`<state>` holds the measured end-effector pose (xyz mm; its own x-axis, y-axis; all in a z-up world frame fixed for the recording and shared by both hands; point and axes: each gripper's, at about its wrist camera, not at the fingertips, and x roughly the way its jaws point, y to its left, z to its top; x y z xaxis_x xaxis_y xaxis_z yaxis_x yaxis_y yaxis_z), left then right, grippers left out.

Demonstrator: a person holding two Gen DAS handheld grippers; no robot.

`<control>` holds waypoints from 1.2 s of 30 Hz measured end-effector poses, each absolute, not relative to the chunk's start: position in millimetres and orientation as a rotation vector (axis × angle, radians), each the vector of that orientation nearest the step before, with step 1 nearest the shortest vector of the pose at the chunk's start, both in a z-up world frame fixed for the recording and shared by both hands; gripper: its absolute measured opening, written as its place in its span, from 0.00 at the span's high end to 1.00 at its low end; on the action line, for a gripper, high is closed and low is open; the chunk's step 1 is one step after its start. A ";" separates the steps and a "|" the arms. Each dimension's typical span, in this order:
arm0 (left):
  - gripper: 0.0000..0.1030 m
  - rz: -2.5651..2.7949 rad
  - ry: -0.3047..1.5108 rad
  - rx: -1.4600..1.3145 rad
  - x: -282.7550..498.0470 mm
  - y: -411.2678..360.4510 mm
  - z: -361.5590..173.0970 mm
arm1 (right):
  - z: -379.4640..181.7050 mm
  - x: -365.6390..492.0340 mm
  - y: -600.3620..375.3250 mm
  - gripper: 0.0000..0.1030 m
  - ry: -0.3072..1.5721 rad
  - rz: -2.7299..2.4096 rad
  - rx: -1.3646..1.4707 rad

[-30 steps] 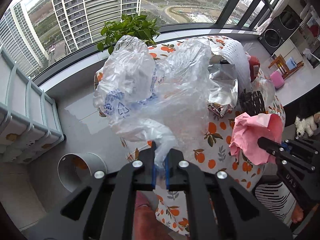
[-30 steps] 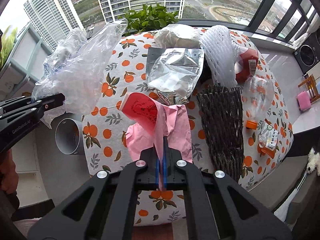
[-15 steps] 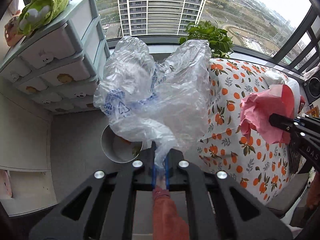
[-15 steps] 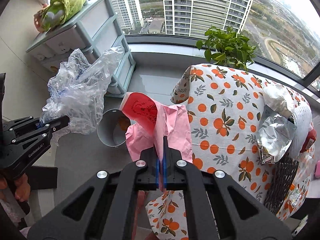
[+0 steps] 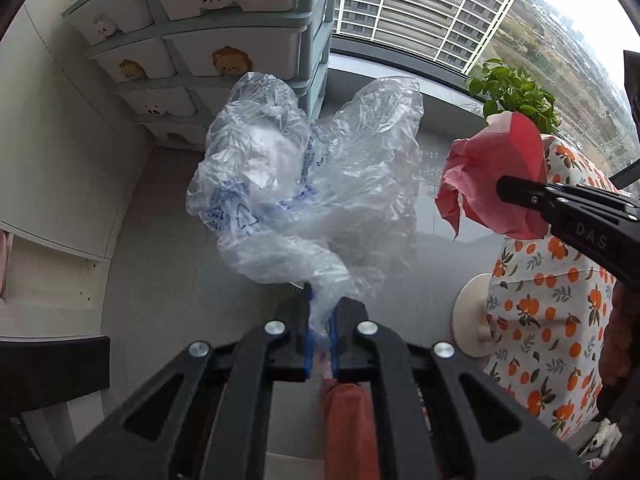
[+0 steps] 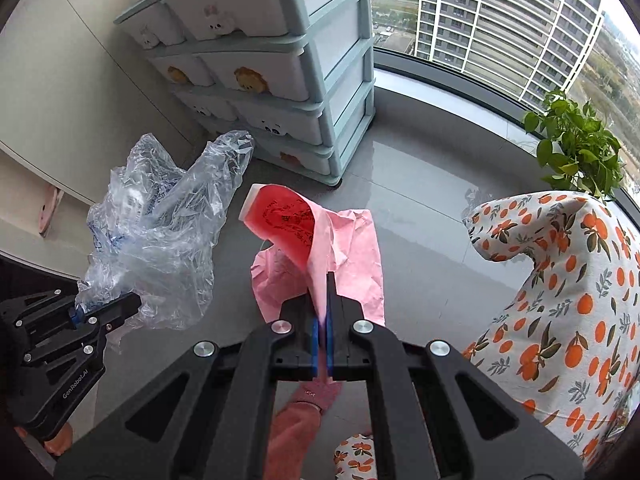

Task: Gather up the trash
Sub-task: 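Carry the plastic bag and pink paper over the bin and release both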

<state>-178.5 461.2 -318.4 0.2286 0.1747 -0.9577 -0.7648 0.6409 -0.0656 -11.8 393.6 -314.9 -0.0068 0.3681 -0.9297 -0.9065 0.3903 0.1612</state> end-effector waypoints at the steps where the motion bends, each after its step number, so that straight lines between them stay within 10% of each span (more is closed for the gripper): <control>1: 0.94 0.712 1.172 -0.616 -181.4 465.0 -330.0 | -328.1 -14.2 401.9 0.98 1.173 1.109 -0.599; 10: 0.94 0.747 1.209 -0.641 -196.2 492.7 -419.5 | -428.6 -33.6 450.2 0.96 1.207 1.157 -0.654; 19: 0.94 0.760 1.234 -0.651 -193.2 505.4 -444.4 | -445.1 -39.0 462.1 0.64 1.200 1.173 -0.653; 33: 0.89 0.655 1.250 -0.638 -133.8 503.2 -486.0 | -437.1 -4.5 433.9 0.64 1.231 1.097 -0.605; 36: 0.69 0.629 1.258 -0.646 -122.0 503.6 -496.0 | -436.4 2.4 426.8 0.64 1.234 1.076 -0.597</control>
